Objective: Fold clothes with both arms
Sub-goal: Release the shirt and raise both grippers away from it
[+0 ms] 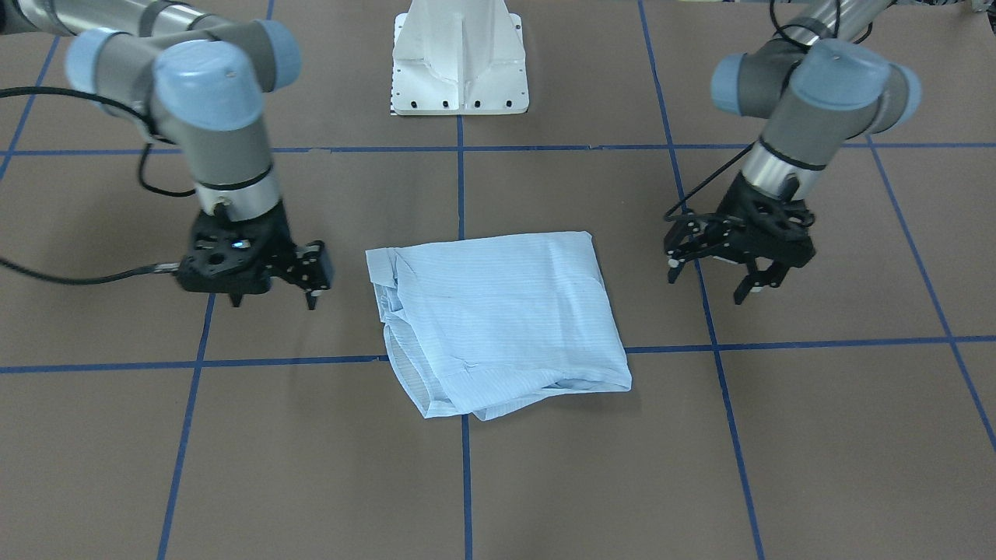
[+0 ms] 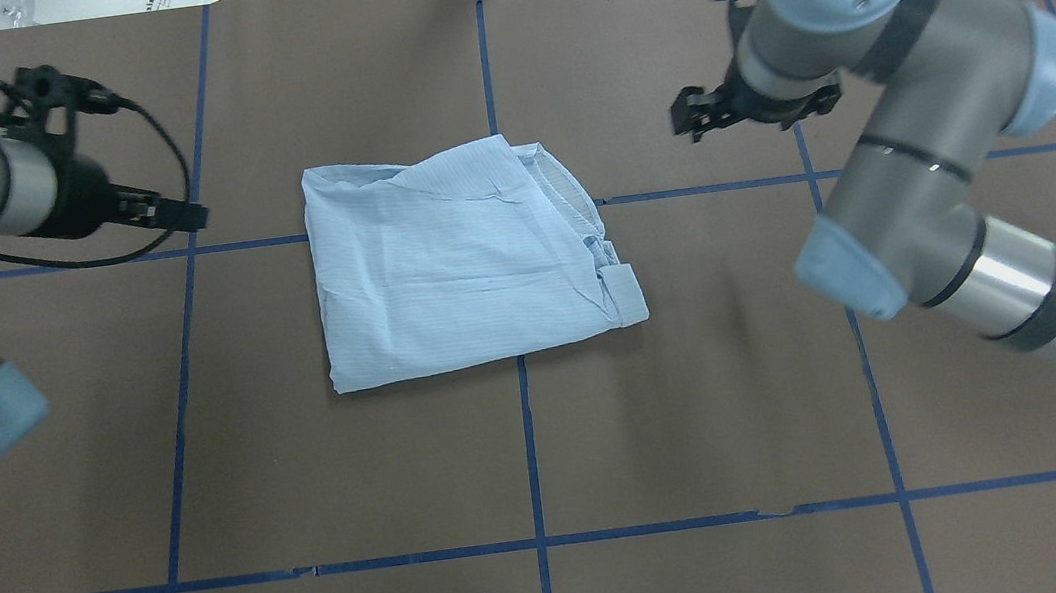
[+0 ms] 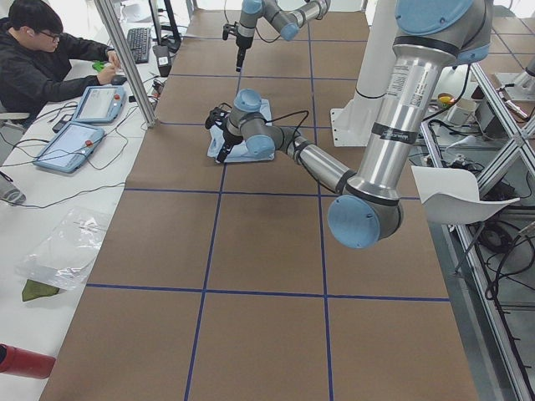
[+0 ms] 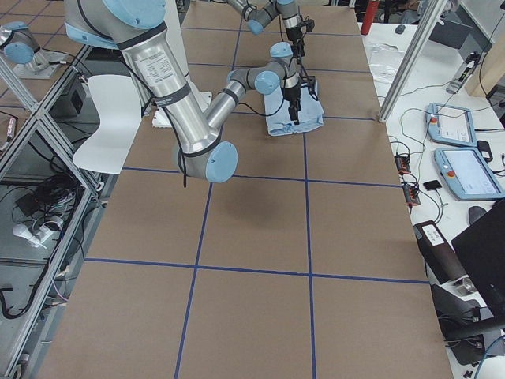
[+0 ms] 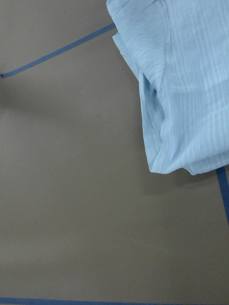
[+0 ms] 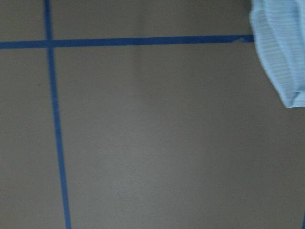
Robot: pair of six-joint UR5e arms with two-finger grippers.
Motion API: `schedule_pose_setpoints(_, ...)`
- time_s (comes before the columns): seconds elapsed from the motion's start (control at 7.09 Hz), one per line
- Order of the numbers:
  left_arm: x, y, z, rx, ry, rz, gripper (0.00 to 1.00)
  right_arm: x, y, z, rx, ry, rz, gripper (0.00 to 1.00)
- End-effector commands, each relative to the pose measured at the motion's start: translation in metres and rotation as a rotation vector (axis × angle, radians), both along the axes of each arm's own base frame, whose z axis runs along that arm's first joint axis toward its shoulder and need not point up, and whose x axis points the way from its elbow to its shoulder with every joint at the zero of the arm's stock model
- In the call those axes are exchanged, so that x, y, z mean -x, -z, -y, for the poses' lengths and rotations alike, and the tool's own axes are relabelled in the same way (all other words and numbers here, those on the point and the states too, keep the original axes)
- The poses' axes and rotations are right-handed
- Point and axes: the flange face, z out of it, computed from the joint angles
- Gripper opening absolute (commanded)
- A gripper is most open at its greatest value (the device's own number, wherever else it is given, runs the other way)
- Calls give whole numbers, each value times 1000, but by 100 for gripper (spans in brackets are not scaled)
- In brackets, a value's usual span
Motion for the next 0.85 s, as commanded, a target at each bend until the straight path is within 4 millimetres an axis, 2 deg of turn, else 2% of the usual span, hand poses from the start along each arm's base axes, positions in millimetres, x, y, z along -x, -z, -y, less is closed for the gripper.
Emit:
schedule_pose_setpoints(0.0, 127, -70, -10, -119, -87, 136, 100, -160, -95, 30, -51, 175, -43, 100)
schedule_pose_setpoints(0.14, 183, -91, -7, -133, -103, 194, 100, -225, -141, 24, -66, 235, -52, 100)
schedule_pose_setpoints(0.28, 239, -107, -2, -131, -125, 252, 100, -293, -185, 9, -77, 272, -25, 100)
schedule_pose_setpoints(0.42, 285, -121, -4, -98, -104, 283, 100, -341, -227, -20, -15, 230, 45, 100)
schedule_pose_setpoints(0.56, 295, -155, -27, -35, -101, 290, 100, -364, -282, -67, 82, 191, 44, 100)
schedule_pose_setpoints(0.71, 295, -177, -26, 41, -75, 279, 100, -373, -306, -84, 120, 169, 42, 100)
